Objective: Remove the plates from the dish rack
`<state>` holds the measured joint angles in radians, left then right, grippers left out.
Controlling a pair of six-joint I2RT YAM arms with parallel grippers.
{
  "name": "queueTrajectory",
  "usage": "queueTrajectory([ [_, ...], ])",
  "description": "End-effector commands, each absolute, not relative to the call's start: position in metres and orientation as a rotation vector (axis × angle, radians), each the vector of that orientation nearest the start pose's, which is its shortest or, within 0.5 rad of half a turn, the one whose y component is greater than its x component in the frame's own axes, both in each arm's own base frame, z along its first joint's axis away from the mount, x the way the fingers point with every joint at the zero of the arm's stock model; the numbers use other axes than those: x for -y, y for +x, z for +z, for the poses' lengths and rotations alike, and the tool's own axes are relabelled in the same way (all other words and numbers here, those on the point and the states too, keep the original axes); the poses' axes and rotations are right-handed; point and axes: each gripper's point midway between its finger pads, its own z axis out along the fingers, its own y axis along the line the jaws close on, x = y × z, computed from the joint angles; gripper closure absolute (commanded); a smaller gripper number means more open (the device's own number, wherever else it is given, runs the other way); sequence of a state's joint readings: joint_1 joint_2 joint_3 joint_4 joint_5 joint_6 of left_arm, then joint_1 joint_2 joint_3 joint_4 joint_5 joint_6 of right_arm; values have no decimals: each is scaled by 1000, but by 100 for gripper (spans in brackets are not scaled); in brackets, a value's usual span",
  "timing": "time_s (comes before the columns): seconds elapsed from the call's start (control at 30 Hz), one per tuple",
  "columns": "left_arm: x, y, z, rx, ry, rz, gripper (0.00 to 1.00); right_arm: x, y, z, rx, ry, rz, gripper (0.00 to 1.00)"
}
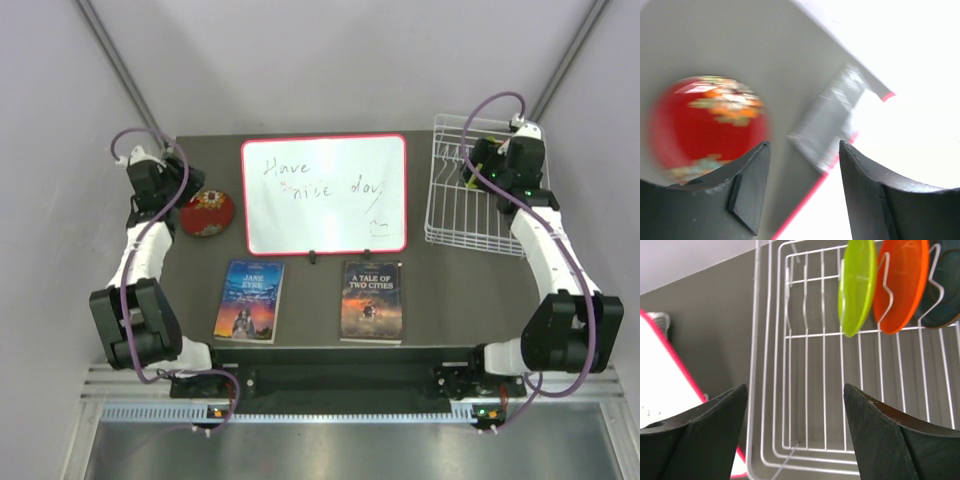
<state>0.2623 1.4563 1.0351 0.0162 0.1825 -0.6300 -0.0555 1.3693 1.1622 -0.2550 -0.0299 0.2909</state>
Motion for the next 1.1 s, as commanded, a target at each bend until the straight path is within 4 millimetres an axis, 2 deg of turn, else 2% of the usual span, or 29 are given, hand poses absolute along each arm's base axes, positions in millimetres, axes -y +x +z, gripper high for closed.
queueTrajectory([
  [0.0,6,454,266,-1777,-497,-670,37,33,438,253,-1943,384,44,22],
  [0.03,24,452,268,-1792,-447,-714,37,35,442,252,-1945,386,34,22],
  [0.1,41,451,269,-1803,-394,-744,36,39,445,251,-1948,392,9,22],
  [0.2,83,445,265,-1824,-293,-822,36,45,452,248,-1964,396,-29,22],
  [0.27,98,444,266,-1820,-248,-867,36,48,458,243,-1978,397,-53,22],
  [0.3,114,443,264,-1831,-218,-898,36,50,460,240,-1984,398,-62,23],
  [0.4,136,440,259,-1846,-168,-925,36,53,474,228,-2011,397,-87,24],
  [0.53,154,433,260,-1850,-109,-950,36,63,490,217,-2026,417,-139,28],
  [0.73,167,420,271,-1830,-36,-956,36,74,526,205,-2027,432,-194,36],
  [0.9,178,411,283,-1809,13,-971,36,83,551,196,-2035,449,-229,38],
  [1.07,187,404,292,-1792,64,-987,36,92,564,185,-2048,471,-259,38],
])
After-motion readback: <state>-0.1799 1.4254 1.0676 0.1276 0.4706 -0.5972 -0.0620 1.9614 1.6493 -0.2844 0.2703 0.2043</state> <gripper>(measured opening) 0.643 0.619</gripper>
